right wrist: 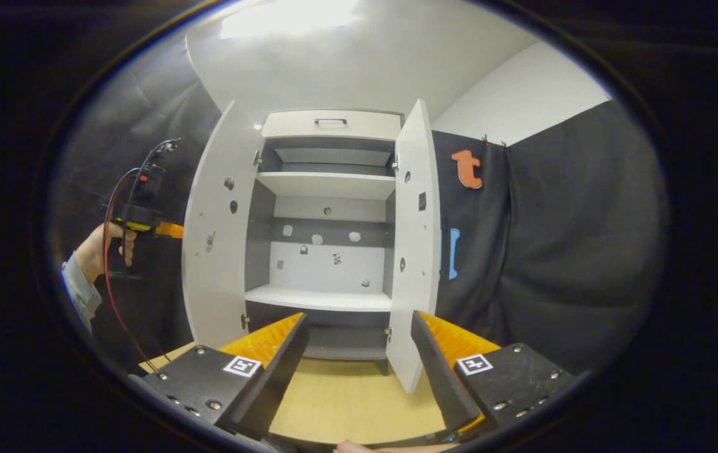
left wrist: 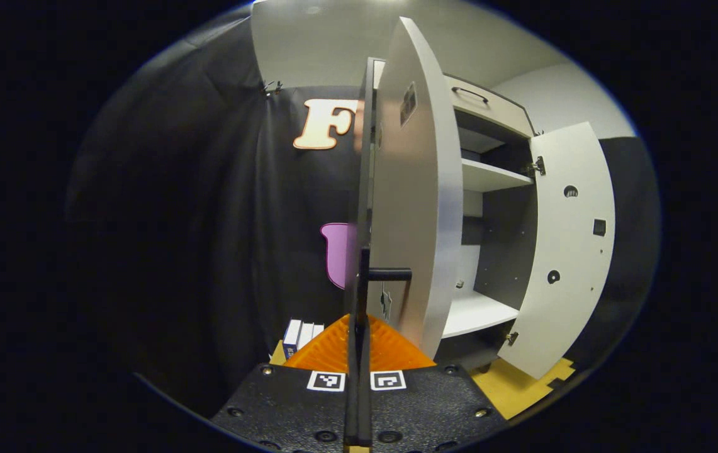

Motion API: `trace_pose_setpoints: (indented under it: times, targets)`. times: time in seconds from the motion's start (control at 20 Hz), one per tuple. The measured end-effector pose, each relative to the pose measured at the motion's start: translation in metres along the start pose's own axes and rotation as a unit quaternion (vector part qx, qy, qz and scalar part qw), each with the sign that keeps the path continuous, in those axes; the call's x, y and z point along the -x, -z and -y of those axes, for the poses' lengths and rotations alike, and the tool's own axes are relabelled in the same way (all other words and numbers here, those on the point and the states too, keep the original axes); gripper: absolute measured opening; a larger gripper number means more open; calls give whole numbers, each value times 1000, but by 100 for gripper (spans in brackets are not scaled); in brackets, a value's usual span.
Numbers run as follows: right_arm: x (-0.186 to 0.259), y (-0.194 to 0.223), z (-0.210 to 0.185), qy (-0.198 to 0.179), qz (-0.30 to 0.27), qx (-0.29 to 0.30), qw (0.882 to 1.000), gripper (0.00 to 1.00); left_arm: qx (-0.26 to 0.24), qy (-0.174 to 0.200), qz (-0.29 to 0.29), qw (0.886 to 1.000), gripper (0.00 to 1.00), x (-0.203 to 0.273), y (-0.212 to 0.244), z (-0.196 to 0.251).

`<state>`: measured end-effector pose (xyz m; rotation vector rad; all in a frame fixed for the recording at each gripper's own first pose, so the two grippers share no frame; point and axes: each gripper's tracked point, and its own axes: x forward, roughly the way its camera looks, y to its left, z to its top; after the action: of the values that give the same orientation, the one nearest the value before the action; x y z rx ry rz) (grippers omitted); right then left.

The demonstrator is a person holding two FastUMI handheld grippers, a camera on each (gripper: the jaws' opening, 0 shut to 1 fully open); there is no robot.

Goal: Open the right door of the double-door shoe cabinet with the right hand, and open the left door with the left hand.

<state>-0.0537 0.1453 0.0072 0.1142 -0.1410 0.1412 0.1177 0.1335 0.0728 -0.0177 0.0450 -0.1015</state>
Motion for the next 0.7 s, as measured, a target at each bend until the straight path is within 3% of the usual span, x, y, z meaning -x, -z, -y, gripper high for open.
trace_pose_setpoints:
  times: [0.7]
  targets:
    - [3,2,36,15,5,-20,1000,98,-1,-29,3,1000,0,9,2,4]
